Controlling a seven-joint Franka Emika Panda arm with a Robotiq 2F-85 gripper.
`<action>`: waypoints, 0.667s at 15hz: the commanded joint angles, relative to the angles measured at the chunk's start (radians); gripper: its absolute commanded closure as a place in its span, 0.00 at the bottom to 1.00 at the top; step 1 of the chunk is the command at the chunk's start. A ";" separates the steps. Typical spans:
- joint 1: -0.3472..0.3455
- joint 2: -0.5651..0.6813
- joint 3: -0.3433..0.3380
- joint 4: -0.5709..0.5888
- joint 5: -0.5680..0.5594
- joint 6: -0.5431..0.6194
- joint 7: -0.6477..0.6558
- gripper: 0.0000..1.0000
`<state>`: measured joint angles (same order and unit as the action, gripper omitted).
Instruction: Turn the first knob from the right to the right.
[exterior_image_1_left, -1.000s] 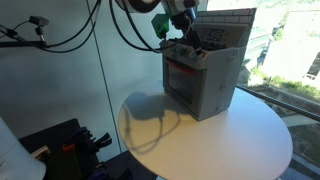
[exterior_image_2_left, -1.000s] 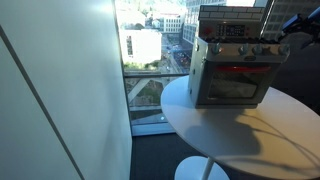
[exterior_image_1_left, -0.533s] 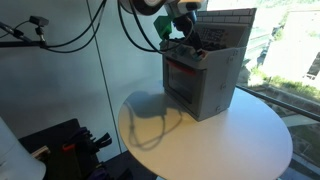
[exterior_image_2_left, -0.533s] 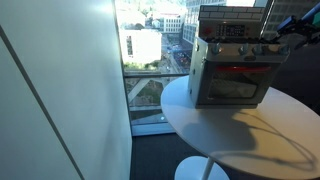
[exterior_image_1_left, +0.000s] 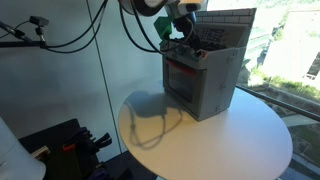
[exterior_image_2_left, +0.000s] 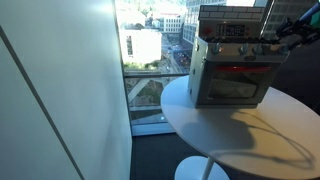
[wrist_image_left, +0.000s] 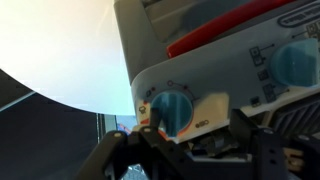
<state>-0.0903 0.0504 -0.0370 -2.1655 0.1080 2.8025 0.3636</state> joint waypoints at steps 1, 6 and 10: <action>0.009 0.009 -0.016 0.027 0.025 -0.009 -0.030 0.58; 0.006 0.004 -0.036 0.022 0.012 -0.007 -0.008 0.93; 0.005 0.002 -0.041 0.021 0.013 -0.010 0.002 0.94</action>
<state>-0.0910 0.0418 -0.0712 -2.1655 0.1079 2.8013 0.3637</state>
